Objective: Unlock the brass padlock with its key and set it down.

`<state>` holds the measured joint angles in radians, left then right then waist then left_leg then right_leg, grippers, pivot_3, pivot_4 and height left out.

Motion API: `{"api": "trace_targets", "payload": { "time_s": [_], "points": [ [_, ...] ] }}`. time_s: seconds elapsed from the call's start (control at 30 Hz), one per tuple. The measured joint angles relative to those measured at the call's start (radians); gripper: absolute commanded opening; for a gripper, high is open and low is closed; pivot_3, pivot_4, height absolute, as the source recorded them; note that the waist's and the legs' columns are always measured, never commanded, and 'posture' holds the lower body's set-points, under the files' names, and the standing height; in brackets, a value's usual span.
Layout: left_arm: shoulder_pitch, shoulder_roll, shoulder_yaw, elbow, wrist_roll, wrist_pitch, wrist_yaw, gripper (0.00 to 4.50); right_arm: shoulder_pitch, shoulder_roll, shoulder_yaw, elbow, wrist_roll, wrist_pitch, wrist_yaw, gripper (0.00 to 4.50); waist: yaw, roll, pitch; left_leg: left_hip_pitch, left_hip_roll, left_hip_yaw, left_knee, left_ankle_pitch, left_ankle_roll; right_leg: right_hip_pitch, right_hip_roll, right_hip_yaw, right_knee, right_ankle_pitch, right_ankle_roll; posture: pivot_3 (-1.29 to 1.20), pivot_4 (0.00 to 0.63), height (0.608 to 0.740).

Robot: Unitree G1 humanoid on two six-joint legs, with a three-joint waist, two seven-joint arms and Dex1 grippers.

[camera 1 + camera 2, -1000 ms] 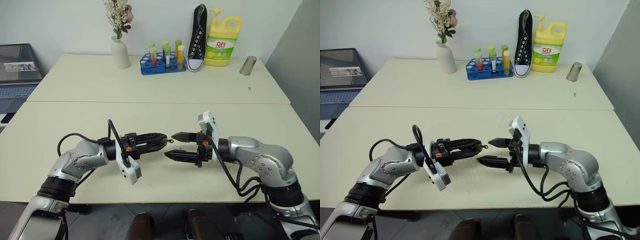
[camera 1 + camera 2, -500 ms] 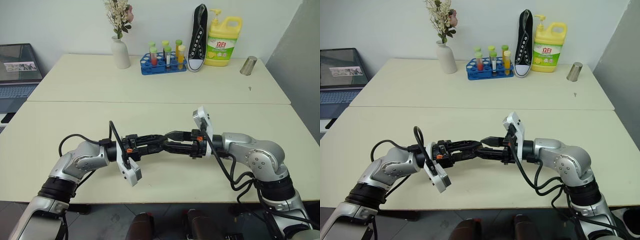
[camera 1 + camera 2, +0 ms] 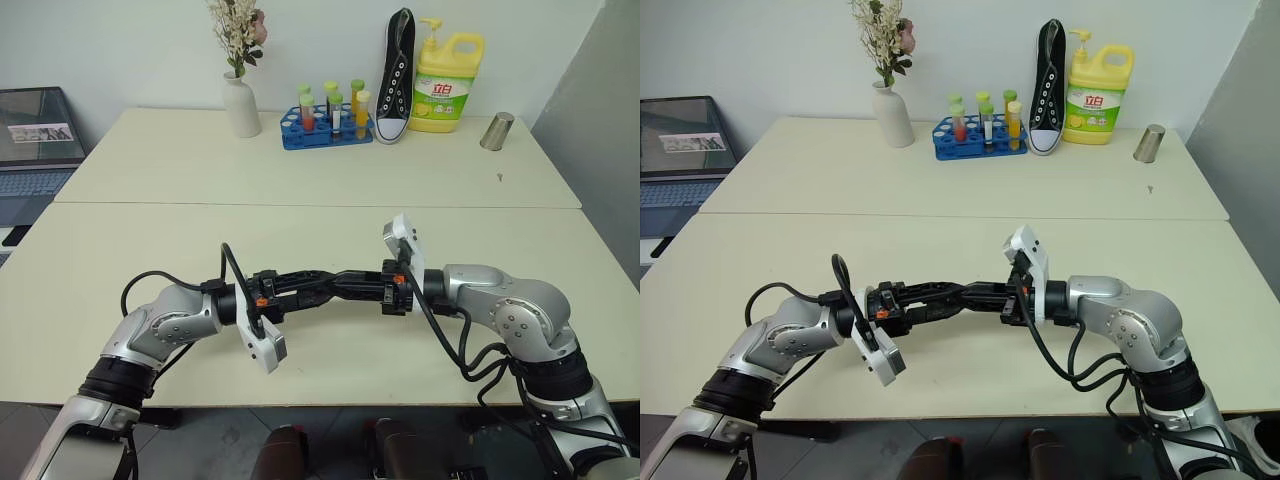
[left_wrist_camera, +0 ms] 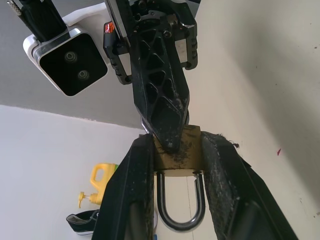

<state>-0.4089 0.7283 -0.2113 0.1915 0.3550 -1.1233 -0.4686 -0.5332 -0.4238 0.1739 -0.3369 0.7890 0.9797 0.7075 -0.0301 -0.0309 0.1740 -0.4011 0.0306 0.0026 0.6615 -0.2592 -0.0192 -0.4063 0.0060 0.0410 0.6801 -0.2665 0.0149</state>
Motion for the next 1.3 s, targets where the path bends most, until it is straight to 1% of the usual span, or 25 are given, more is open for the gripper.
{"api": "trace_targets", "payload": {
  "time_s": [0.13, 0.2, 0.37, 0.47, 0.6, 0.7, 0.8, 0.87, 0.93, 0.97, 1.07, 1.1, 1.3],
  "points": [
    [0.0, -0.007, 0.001, 0.003, -0.001, 0.003, 0.002, 0.97, 0.0, 0.003, -0.006, 0.0, -0.001, 0.003, -0.001, 0.14, 0.0, 0.0, 0.0, 0.0, 0.0, 0.0, 0.0, 0.0, 0.0, 0.0, 0.0, 0.0, 0.0, 0.0, 0.0, 0.0, 0.15, 0.74],
    [-0.001, -0.007, -0.001, 0.004, -0.008, 0.005, -0.001, 1.69, 0.0, 0.005, -0.008, 0.0, -0.001, 0.005, -0.001, 0.14, 0.0, 0.0, 0.0, 0.0, 0.0, 0.0, 0.0, 0.0, 0.0, 0.0, 0.0, 0.0, 0.0, 0.0, 0.0, 0.0, 0.15, 0.74],
    [0.0, -0.006, -0.009, 0.004, -0.069, 0.02, -0.006, 3.28, -0.001, 0.01, -0.003, 0.001, -0.001, 0.009, 0.005, 0.14, 0.0, 0.0, 0.0, 0.0, 0.0, 0.0, 0.0, 0.0, 0.0, 0.0, 0.0, 0.0, 0.0, 0.0, 0.0, 0.0, 0.15, 0.74],
    [0.007, 0.003, -0.012, 0.004, -0.077, 0.022, -0.017, 4.34, -0.002, 0.005, -0.003, 0.012, -0.007, 0.009, 0.009, 0.14, 0.0, 0.0, 0.0, 0.0, 0.0, 0.0, 0.0, 0.0, 0.0, 0.0, 0.0, 0.0, 0.0, 0.0, 0.0, 0.0, 0.15, 0.74],
    [0.034, 0.035, -0.048, -0.003, -0.149, 0.055, -0.073, 4.35, -0.004, -0.014, -0.002, 0.033, -0.033, 0.006, 0.019, 0.14, -0.001, 0.0, 0.0, 0.0, 0.0, 0.0, 0.0, 0.0, 0.0, 0.0, 0.0, 0.0, 0.0, 0.0, 0.0, 0.0, 0.15, 0.74],
    [0.055, 0.045, -0.061, -0.037, -0.227, 0.095, -0.111, 3.75, -0.007, -0.037, -0.002, 0.058, -0.062, -0.009, 0.034, 0.14, -0.001, 0.0, 0.0, 0.0, 0.0, 0.0, 0.0, 0.0, 0.0, 0.0, 0.0, 0.0, 0.0, 0.0, 0.0, 0.0, 0.15, 0.74],
    [0.061, 0.071, -0.06, -0.082, -0.318, 0.145, -0.149, 2.78, -0.009, -0.043, -0.002, 0.08, -0.085, -0.025, 0.041, 0.14, -0.001, 0.0, 0.0, 0.0, 0.0, 0.0, 0.0, 0.0, 0.0, 0.0, 0.0, 0.0, 0.0, 0.0, 0.0, 0.0, 0.15, 0.74],
    [0.073, 0.072, -0.057, -0.109, -0.372, 0.194, -0.161, 2.08, -0.009, -0.046, -0.003, 0.084, -0.097, -0.038, 0.051, 0.14, -0.001, 0.001, 0.001, 0.0, 0.0, 0.0, 0.0, 0.0, 0.0, 0.0, 0.0, 0.0, 0.0, 0.0, 0.0, 0.0, 0.15, 0.74],
    [0.082, 0.054, -0.04, -0.143, -0.432, 0.289, -0.156, 1.42, -0.009, -0.056, -0.005, 0.087, -0.102, -0.05, 0.058, 0.14, -0.001, 0.001, 0.001, 0.0, 0.0, 0.0, 0.0, 0.0, 0.0, 0.0, 0.0, 0.0, 0.0, 0.0, 0.0, 0.0, 0.15, 0.74],
    [0.08, 0.028, -0.013, -0.163, -0.473, 0.364, -0.145, 1.07, -0.009, -0.063, -0.007, 0.088, -0.104, -0.056, 0.061, 0.14, 0.0, 0.0, 0.001, 0.0, 0.0, 0.0, 0.0, 0.0, 0.0, 0.0, 0.0, 0.0, 0.0, 0.0, 0.0, 0.0, 0.15, 0.74],
    [0.069, -0.002, 0.035, -0.194, -0.557, 0.543, -0.133, 0.12, -0.009, -0.08, -0.019, 0.088, -0.108, -0.073, 0.077, 0.14, 0.0, 0.0, 0.001, 0.0, -0.001, 0.0, 0.001, 0.0, 0.0, 0.0, 0.001, 0.0, 0.0, -0.003, 0.004, 0.0, 0.15, 0.74],
    [0.061, -0.014, 0.042, -0.195, -0.581, 0.603, -0.14, 0.0, -0.008, -0.084, -0.027, 0.086, -0.108, -0.077, 0.081, 0.14, 0.0, 0.0, 0.001, 0.0, -0.001, 0.0, 0.001, 0.0, 0.0, 0.0, 0.001, 0.0, 0.0, -0.003, 0.004, 0.0, 0.15, 0.74],
    [0.014, -0.073, 0.044, -0.228, -0.718, 0.913, -0.24, 0.0, -0.001, -0.088, -0.061, 0.016, -0.063, -0.079, 0.109, 0.14, 0.0, 0.0, 0.001, 0.0, -0.001, 0.0, 0.0, 0.0, 0.0, 0.0, 0.004, 0.0, 0.0, -0.003, 0.004, 0.0, 0.15, 0.74]
  ]
}}
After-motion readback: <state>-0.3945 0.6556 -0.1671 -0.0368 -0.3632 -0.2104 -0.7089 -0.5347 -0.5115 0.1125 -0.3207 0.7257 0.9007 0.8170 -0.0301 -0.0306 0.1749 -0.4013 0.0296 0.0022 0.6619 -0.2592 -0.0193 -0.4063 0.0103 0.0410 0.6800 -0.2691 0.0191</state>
